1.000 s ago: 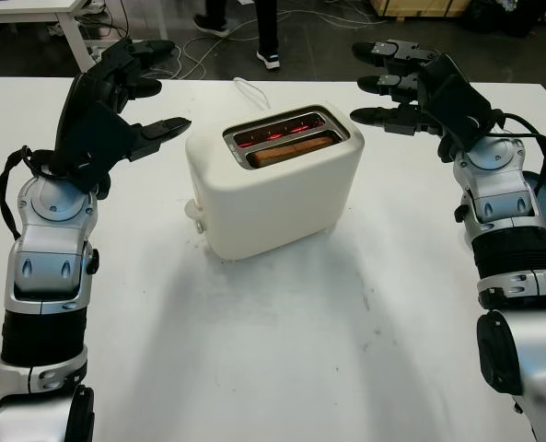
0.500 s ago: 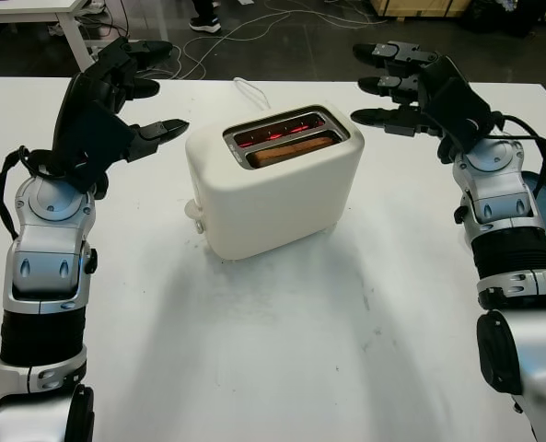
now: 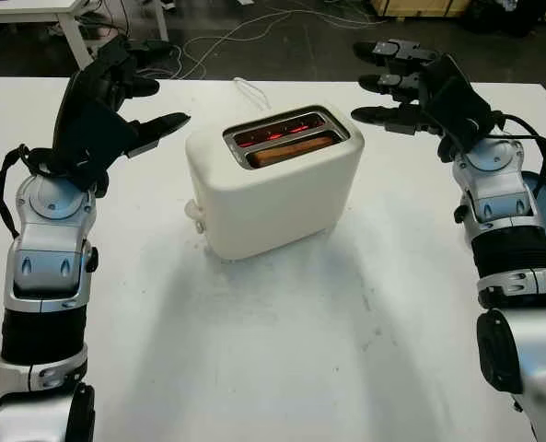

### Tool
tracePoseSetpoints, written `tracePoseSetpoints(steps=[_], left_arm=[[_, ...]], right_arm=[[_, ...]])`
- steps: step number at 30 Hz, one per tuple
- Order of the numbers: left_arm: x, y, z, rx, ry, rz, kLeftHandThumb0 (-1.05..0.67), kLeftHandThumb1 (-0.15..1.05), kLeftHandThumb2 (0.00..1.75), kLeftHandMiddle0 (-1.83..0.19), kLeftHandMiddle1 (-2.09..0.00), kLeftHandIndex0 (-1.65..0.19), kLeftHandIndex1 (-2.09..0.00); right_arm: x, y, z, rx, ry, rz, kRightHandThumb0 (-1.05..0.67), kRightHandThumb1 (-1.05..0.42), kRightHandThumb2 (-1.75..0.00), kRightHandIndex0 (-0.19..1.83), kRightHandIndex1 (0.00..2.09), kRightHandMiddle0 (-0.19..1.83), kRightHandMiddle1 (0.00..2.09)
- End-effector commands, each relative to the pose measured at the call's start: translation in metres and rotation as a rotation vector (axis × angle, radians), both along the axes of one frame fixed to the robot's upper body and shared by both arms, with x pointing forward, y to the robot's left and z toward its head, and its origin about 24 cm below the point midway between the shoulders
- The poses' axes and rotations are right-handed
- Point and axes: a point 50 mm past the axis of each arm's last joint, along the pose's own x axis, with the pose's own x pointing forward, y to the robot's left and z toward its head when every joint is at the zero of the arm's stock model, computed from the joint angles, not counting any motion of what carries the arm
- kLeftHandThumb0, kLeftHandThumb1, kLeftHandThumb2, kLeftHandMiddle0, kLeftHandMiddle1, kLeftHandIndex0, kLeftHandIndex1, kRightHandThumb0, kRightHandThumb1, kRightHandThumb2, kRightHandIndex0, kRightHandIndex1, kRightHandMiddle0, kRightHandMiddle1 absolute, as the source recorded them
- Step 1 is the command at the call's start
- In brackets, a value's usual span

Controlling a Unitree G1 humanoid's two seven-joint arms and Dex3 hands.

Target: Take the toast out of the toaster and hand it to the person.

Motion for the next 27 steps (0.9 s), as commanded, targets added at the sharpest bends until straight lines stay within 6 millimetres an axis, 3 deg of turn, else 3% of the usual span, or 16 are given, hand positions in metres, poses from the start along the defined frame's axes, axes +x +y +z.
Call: tracePoseSetpoints(steps=[1,27], left_arm=[[0.0004,-0.0007,0.0050,0.021,-0.017,0.000,-0.30,0.87,0.06,-0.06,-1.13,-0.23,-0.69],[0.0008,0.0000,0.0036,-0.036,-0.006,-0.001,-0.30,0.88,0.05,-0.02,-1.12,-0.19,-0.72]], right_arm=[[0.0006,0.0003,0.0064,0.028,-0.024,0.013,-0.18,-0.76,0.00,0.63,0.13,0.62,0.02],[0.0010,-0.0005,0.0060,0.004,-0.036,0.006,-0.23,-0.76,0.00,0.65,0.11,0.63,0.01]])
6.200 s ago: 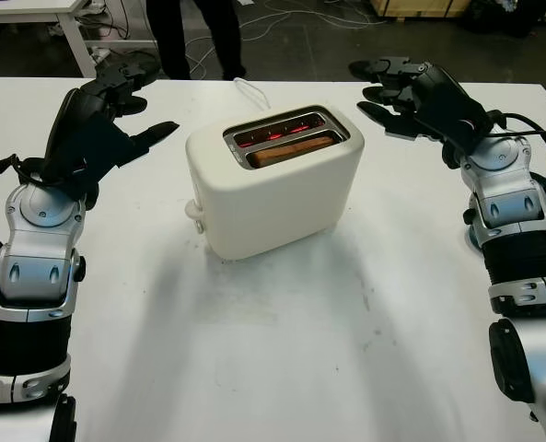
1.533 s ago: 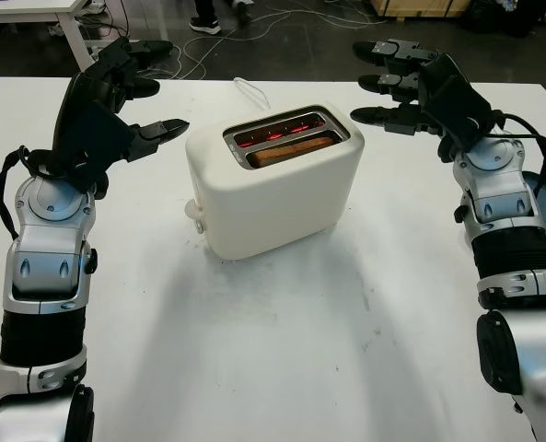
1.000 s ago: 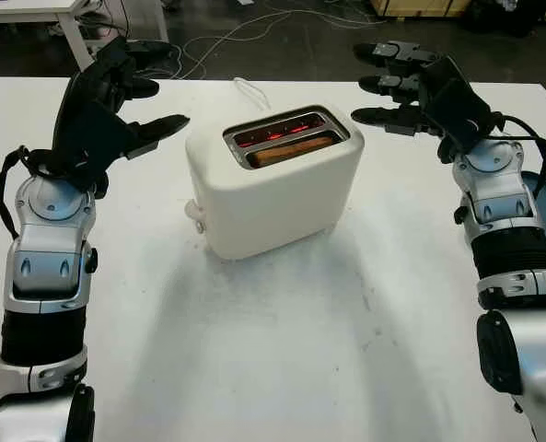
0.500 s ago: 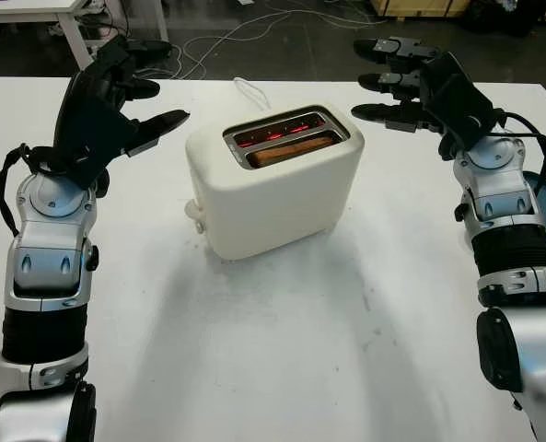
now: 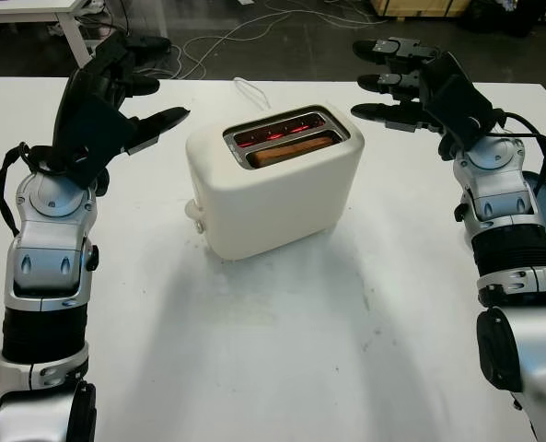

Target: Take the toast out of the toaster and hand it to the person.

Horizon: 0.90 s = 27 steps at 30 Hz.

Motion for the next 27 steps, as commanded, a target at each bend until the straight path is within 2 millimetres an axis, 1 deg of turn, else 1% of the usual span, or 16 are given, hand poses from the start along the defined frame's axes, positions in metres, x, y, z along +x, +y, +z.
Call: tracePoseSetpoints(steps=[1,4,6,9,14,27], left_arm=[[-0.0001,-0.0004,0.0030,-0.015,-0.010,0.000,-0.30,0.88,0.05,-0.02,-1.12,-0.19,-0.72],[-0.0007,-0.0006,0.0032,-0.015,-0.009,0.000,-0.29,0.89,0.05,-0.01,-1.12,-0.18,-0.72],[-0.0005,-0.0002,0.0031,-0.008,-0.011,0.002,-0.30,0.89,0.05,-0.01,-1.12,-0.18,-0.73],[-0.0007,-0.0004,0.0029,-0.012,-0.008,0.004,-0.31,0.89,0.05,-0.01,-1.12,-0.18,-0.73],[-0.0011,-0.0006,0.0027,-0.022,-0.002,0.008,-0.29,0.90,0.05,-0.01,-1.12,-0.18,-0.72],[-0.0016,-0.0005,0.0028,0.014,-0.015,0.023,-0.32,0.90,0.05,-0.05,-1.11,-0.21,-0.72]], right_arm=[[0.0005,0.0000,0.0057,0.004,-0.029,0.004,-0.24,-0.76,0.00,0.65,0.11,0.63,0.01],[0.0004,0.0001,0.0055,0.002,-0.030,0.003,-0.23,-0.76,0.00,0.65,0.10,0.63,0.01],[0.0004,0.0004,0.0058,0.005,-0.028,0.001,-0.27,-0.76,0.00,0.66,0.11,0.64,0.01],[-0.0001,0.0005,0.0060,0.003,-0.030,0.003,-0.27,-0.76,0.00,0.65,0.10,0.63,0.01],[0.0000,0.0005,0.0056,-0.005,-0.031,0.003,-0.30,-0.76,0.00,0.66,0.10,0.64,0.01],[-0.0012,0.0009,0.0053,-0.019,-0.041,-0.005,-0.29,-0.77,0.00,0.67,0.09,0.64,0.00]])
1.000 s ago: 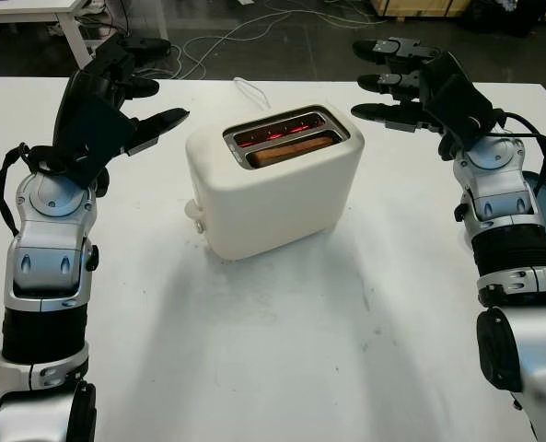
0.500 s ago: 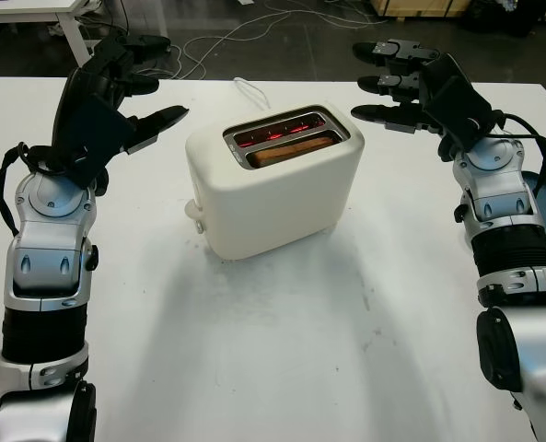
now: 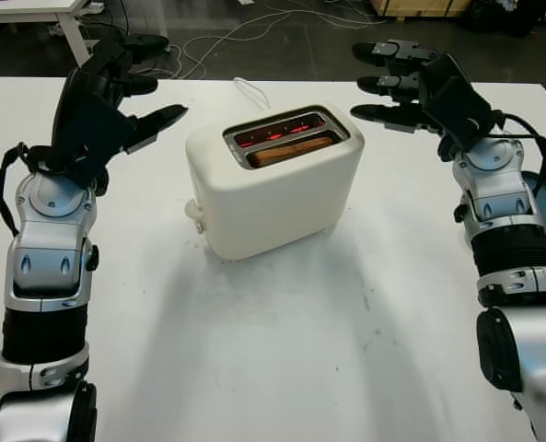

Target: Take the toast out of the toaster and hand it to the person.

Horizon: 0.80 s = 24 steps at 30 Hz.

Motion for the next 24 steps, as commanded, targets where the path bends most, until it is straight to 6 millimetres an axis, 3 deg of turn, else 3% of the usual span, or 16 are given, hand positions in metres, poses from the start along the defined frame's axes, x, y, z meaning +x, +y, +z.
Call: tracePoseSetpoints(steps=[1,24], left_arm=[[-0.0010,-0.0004,0.0024,0.012,-0.016,0.005,-0.32,0.90,0.05,-0.05,-1.10,-0.21,-0.72],[-0.0004,-0.0003,0.0017,0.013,-0.018,0.004,-0.32,0.90,0.04,-0.06,-1.09,-0.22,-0.70]], right_arm=[[-0.0012,0.0005,0.0064,-0.011,-0.040,-0.001,-0.29,-0.77,0.00,0.68,0.09,0.64,0.01],[-0.0011,0.0004,0.0056,0.002,-0.037,0.003,-0.26,-0.76,0.00,0.68,0.07,0.64,0.00]])
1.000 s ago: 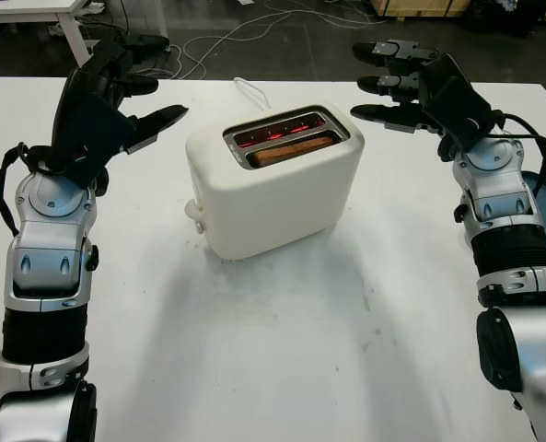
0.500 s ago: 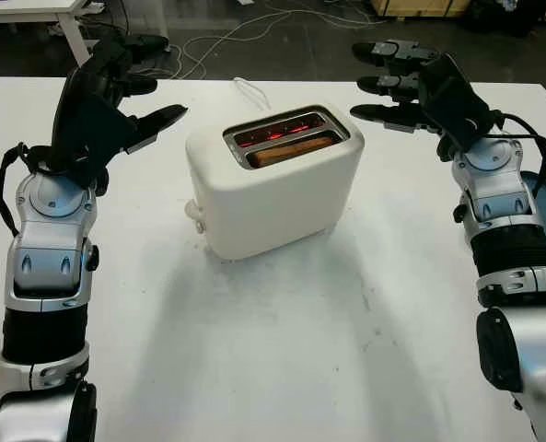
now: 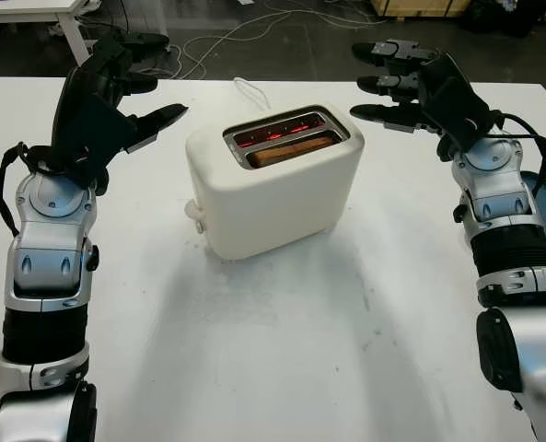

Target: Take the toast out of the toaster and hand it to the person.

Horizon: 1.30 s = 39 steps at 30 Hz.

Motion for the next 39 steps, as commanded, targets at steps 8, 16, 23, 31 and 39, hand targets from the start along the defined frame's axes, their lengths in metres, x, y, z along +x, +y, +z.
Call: tracePoseSetpoints(steps=[8,16,23,31,39], left_arm=[[0.0001,0.0006,0.0001,0.001,-0.004,0.007,-0.33,0.90,0.03,-0.05,-1.08,-0.22,-0.70],[-0.0003,0.0011,0.0000,0.011,-0.006,0.004,-0.32,0.91,0.03,-0.04,-1.08,-0.22,-0.69],[-0.0004,0.0010,-0.0010,-0.014,0.000,0.002,-0.32,0.90,0.03,-0.05,-1.06,-0.22,-0.67],[-0.0003,0.0001,-0.0003,-0.010,-0.001,0.002,-0.32,0.91,0.02,-0.05,-1.06,-0.23,-0.66],[-0.0009,0.0013,-0.0005,0.002,0.000,0.003,-0.33,0.91,0.02,-0.06,-1.05,-0.23,-0.64]], right_arm=[[-0.0011,0.0006,0.0055,-0.007,-0.034,0.001,-0.26,-0.77,0.00,0.68,0.06,0.64,0.00],[-0.0013,0.0009,0.0057,-0.007,-0.034,-0.003,-0.25,-0.77,0.00,0.68,0.05,0.64,0.00],[-0.0016,0.0007,0.0048,-0.005,-0.035,0.000,-0.24,-0.77,0.00,0.68,0.05,0.64,0.00],[-0.0016,0.0005,0.0051,-0.006,-0.039,-0.002,-0.25,-0.77,0.00,0.70,0.05,0.64,0.01],[-0.0016,0.0012,0.0055,-0.011,-0.035,0.000,-0.28,-0.77,0.00,0.70,0.04,0.64,0.00]])
